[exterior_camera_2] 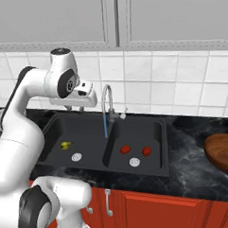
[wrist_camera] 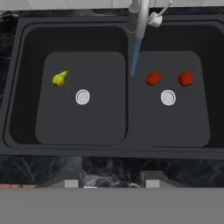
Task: Pick the bell peppers from the sink and place them in one bowl. Place the pear in the other bowl. Then turn off the sink faucet.
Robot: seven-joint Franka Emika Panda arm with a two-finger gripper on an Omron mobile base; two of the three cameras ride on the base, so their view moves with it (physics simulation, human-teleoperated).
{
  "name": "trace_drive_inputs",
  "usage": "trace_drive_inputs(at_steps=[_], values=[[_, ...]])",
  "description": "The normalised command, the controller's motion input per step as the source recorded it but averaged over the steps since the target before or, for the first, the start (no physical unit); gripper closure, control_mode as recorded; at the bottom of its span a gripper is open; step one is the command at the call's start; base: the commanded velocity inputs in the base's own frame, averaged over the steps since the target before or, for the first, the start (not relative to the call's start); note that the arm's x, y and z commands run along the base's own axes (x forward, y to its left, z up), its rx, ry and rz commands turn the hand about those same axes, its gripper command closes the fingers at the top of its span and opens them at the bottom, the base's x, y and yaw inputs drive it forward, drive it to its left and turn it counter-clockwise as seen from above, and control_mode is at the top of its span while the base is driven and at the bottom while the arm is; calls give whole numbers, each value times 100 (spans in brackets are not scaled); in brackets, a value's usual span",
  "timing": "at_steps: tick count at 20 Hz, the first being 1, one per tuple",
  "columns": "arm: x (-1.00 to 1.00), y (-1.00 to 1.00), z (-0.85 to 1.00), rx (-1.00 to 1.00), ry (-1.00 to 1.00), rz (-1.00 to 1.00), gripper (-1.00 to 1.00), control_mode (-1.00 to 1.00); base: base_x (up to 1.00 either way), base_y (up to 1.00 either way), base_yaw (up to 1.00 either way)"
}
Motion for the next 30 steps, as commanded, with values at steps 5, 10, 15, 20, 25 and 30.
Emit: trace_drive_inputs(at_steps=[5, 10, 15, 20, 25, 30], values=[[0, -7, -17, 0, 0, 0, -100, -100, 0, 0, 0], [0, -28, -33, 0, 0, 0, -100, -100, 0, 0, 0], [0, -31, -27, 0, 0, 0, -100, -100, 0, 0, 0], [0, -28, -20, 0, 0, 0, -100, -100, 0, 0, 0], [0, -34, -16, 1, 0, 0, -100, -100, 0, 0, 0], [0, -35, -12, 1, 0, 0, -100, -100, 0, 0, 0]])
